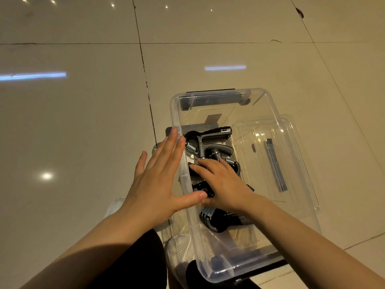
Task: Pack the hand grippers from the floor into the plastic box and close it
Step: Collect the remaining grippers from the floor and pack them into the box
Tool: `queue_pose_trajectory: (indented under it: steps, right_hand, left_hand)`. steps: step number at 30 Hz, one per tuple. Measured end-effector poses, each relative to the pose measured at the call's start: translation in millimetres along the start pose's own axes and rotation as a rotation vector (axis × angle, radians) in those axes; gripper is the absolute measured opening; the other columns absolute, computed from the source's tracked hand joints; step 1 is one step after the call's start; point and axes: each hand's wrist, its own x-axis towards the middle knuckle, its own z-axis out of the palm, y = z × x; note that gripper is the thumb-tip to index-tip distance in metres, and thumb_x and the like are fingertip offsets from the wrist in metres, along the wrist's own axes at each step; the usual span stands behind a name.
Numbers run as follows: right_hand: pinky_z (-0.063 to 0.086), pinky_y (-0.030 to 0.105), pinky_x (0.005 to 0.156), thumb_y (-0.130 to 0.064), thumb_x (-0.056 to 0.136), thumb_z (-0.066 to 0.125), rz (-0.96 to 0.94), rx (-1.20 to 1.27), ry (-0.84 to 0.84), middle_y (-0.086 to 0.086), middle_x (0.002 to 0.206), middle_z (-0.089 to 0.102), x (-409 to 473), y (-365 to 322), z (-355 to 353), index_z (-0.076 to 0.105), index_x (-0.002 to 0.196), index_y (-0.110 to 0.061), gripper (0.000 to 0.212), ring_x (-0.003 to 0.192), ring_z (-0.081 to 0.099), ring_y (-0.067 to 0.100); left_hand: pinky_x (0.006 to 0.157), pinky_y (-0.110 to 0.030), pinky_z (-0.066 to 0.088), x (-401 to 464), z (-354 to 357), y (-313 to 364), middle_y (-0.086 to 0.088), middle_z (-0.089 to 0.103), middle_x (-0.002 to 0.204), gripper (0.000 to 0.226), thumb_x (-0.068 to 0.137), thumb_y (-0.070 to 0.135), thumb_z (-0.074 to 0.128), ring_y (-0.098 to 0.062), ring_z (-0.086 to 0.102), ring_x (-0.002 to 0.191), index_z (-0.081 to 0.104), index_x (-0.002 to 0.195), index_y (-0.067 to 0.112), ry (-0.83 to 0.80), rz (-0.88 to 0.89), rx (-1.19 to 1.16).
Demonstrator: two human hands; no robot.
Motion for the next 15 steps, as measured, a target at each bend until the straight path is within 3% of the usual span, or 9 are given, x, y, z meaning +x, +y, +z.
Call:
queue_pose_trajectory:
  steps: [4,5,7,8,10,15]
  right_hand:
    - [0.038,0.033,0.103,-0.042,0.077,0.071,0.110,0.125,0.070,-0.003,0.149,0.030,-40,-7,-45,0.019,0.147,-0.031,0.088,0.128,0.040,0.016]
    - [0.042,0.029,0.098,-0.042,0.080,0.068,0.154,0.173,0.072,-0.006,0.148,0.031,-53,-12,-60,0.019,0.146,-0.034,0.083,0.122,0.045,0.012]
    - [0.048,0.029,0.091,-0.040,0.085,0.064,0.196,0.220,0.108,-0.008,0.136,0.047,-74,-27,-94,0.033,0.140,-0.034,0.064,0.107,0.055,0.007]
    - [0.050,0.031,0.088,-0.037,0.087,0.063,0.189,0.213,0.155,-0.008,0.124,0.057,-82,-37,-111,0.045,0.133,-0.031,0.050,0.098,0.058,0.005]
    - [0.053,0.032,0.080,-0.031,0.088,0.063,0.148,0.214,0.281,-0.008,0.101,0.067,-95,-59,-150,0.062,0.113,-0.025,0.026,0.086,0.061,0.005]
    - [0.046,0.012,0.076,-0.022,0.089,0.060,0.031,0.269,0.322,-0.008,0.100,0.064,-138,-136,-245,0.062,0.110,-0.020,0.022,0.085,0.057,-0.002]
  left_hand:
    - [0.114,-0.036,0.000,-6,-28,4,0.015,-0.034,0.147,0.103,0.068,0.086,0.027,-0.001,-0.019,0.136,-0.022,0.142,0.035,-0.129,0.037,0.185]
    - [0.114,-0.034,0.010,-10,-42,8,0.011,-0.021,0.153,0.098,0.073,0.080,0.036,-0.003,-0.005,0.139,-0.013,0.145,0.035,-0.187,0.045,0.251]
    - [0.104,-0.030,0.032,-24,-77,21,0.010,0.023,0.153,0.079,0.080,0.065,0.050,-0.007,0.031,0.133,0.014,0.146,0.037,-0.222,0.058,0.289]
    - [0.099,-0.029,0.037,-35,-96,30,0.013,0.038,0.145,0.071,0.082,0.060,0.053,-0.007,0.040,0.127,0.024,0.143,0.038,-0.188,0.066,0.274]
    - [0.096,-0.026,0.038,-65,-135,52,0.017,0.044,0.137,0.062,0.084,0.054,0.054,-0.005,0.043,0.122,0.030,0.139,0.040,-0.085,0.111,0.278]
    - [0.086,-0.024,0.044,-155,-213,105,0.016,0.058,0.113,0.051,0.081,0.043,0.063,-0.001,0.053,0.096,0.048,0.129,0.035,0.217,0.218,0.198]
